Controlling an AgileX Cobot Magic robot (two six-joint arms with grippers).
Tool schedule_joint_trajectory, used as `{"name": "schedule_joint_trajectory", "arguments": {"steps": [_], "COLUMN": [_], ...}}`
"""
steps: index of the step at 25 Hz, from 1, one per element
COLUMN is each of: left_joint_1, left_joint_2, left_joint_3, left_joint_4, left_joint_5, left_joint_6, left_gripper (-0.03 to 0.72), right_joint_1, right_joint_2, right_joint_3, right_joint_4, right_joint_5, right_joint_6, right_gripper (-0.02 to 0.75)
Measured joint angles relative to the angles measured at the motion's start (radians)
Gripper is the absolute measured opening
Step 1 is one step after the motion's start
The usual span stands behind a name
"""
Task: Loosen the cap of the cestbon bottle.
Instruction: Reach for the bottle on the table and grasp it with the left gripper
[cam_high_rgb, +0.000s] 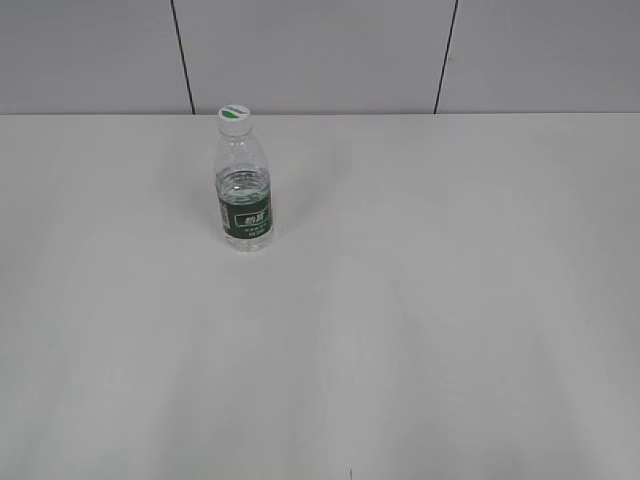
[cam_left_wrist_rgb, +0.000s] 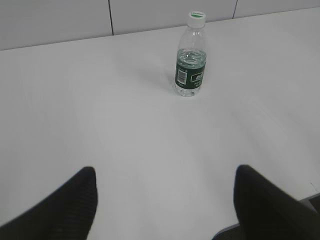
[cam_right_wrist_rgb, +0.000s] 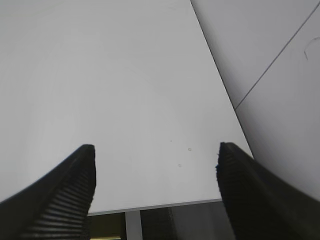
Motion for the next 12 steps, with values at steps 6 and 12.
{"name": "schedule_joint_trajectory", "arguments": {"steps": [6, 12], "left_joint_1": [0.000, 0.000], "left_joint_2": [0.000, 0.000], "left_joint_3": [0.000, 0.000], "left_joint_4": [0.000, 0.000], "left_joint_5": [0.000, 0.000], "left_joint_6": [0.000, 0.000], "left_gripper": [0.519, 0.519], "right_joint_1": [0.000, 0.000], "right_joint_2": [0.000, 0.000], "right_joint_3": [0.000, 0.000], "right_joint_4": [0.000, 0.000], "right_joint_5": [0.000, 0.000], "right_joint_6": [0.000, 0.000], "right_gripper": [0.574, 0.574]}}
